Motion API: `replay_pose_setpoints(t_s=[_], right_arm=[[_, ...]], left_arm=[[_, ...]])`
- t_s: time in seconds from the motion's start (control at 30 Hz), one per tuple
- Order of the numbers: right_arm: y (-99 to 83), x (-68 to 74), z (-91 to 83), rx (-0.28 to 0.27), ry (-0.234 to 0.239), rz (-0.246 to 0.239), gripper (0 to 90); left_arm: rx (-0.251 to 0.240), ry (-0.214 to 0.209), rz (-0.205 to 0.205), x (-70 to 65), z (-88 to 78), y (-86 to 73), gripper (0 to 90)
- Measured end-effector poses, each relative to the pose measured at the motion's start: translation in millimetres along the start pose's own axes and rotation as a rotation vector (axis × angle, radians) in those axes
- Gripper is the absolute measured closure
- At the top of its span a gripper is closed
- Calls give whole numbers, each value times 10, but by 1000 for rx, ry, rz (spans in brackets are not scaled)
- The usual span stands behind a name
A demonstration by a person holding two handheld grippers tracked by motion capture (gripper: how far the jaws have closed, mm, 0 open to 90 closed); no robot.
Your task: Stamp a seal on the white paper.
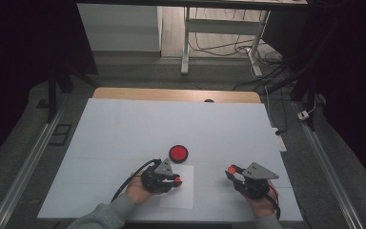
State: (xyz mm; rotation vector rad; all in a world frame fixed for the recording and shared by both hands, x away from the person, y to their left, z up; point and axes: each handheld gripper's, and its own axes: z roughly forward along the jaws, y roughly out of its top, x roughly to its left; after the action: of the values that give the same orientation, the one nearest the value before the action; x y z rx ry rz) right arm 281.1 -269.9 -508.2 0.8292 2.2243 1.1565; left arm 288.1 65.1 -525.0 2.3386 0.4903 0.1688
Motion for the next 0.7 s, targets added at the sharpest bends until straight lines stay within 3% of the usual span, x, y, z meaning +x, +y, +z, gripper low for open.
replay_pose_setpoints(t_s=[0.7], right_arm=[[5,5,-9,-6,-9,-1,643]], left_arm=[[6,67,48,-104,2,-1,725]])
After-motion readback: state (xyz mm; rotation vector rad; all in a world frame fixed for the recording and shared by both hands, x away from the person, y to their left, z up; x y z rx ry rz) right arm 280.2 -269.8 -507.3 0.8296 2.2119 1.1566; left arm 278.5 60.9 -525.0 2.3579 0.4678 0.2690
